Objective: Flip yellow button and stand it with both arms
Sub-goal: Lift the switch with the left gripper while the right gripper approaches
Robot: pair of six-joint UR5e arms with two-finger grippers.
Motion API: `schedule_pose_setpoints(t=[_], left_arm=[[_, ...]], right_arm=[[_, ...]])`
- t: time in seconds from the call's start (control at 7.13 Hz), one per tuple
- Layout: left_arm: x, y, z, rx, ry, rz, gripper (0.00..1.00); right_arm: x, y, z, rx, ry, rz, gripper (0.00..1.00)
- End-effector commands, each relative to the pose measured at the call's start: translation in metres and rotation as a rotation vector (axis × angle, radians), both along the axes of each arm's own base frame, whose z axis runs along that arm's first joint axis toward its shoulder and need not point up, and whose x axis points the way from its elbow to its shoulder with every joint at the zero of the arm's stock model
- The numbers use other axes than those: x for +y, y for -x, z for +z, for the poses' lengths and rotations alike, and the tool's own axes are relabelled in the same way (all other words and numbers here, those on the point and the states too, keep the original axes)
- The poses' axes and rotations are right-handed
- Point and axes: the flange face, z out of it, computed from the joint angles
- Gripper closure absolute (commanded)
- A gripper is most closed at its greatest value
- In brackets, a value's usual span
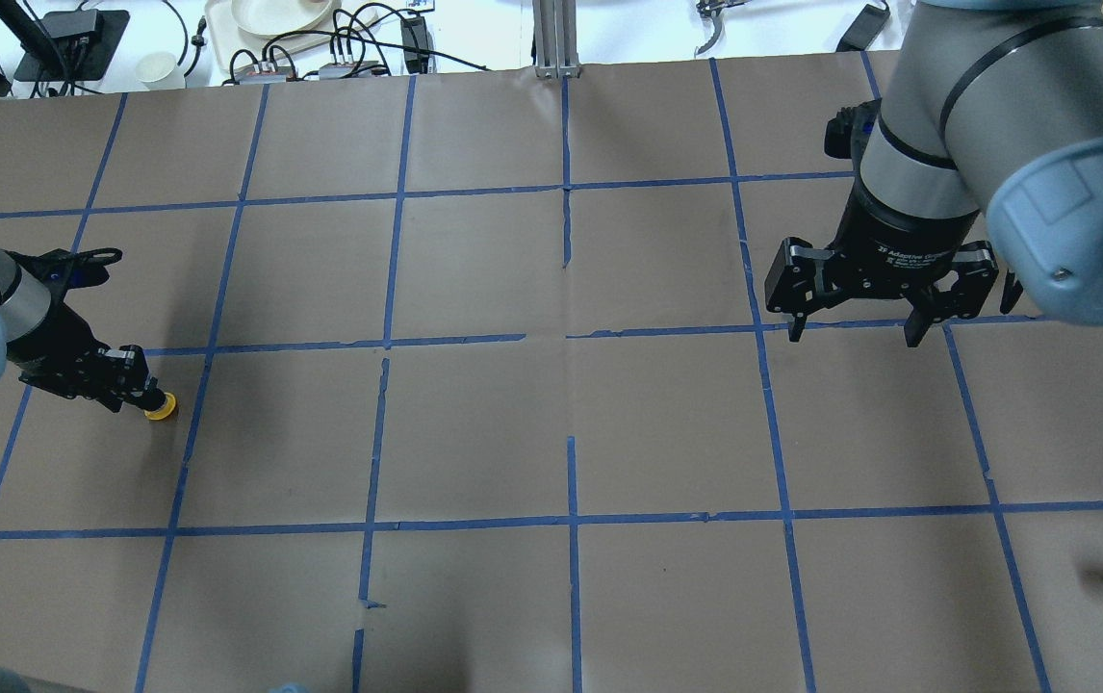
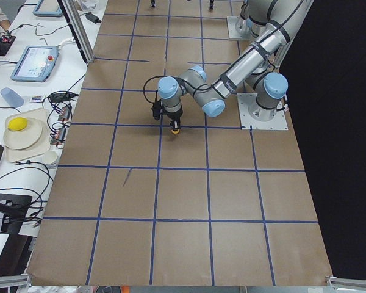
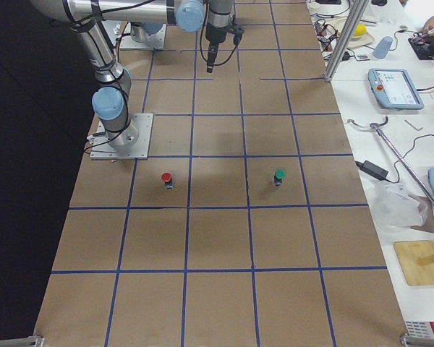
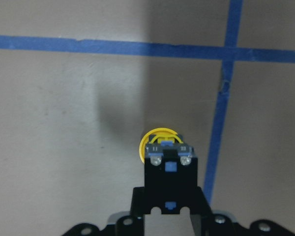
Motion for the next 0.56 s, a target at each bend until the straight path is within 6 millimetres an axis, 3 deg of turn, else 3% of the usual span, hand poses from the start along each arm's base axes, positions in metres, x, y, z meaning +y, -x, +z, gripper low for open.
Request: schedule_pose_setpoints(t=[0.0, 0.28, 0.42], left_arm=[[0.003, 0.055, 0.017, 0.286, 0.033, 0.023, 0.73], [0.002, 0.124, 0.018, 0.65, 0.042, 0.095, 0.73], [0.013, 0.163, 0.012, 0.766, 0.043, 0.103, 0.73]], right_arm=[[-0.001, 0.003, -0.001, -0.019, 0.001, -0.018, 0.0], [-0.008, 0.01, 0.004, -0.084, 0.021, -0.056, 0.0], [-0.013, 0.011, 0.007, -0.196, 0.028, -0.095, 0.0]])
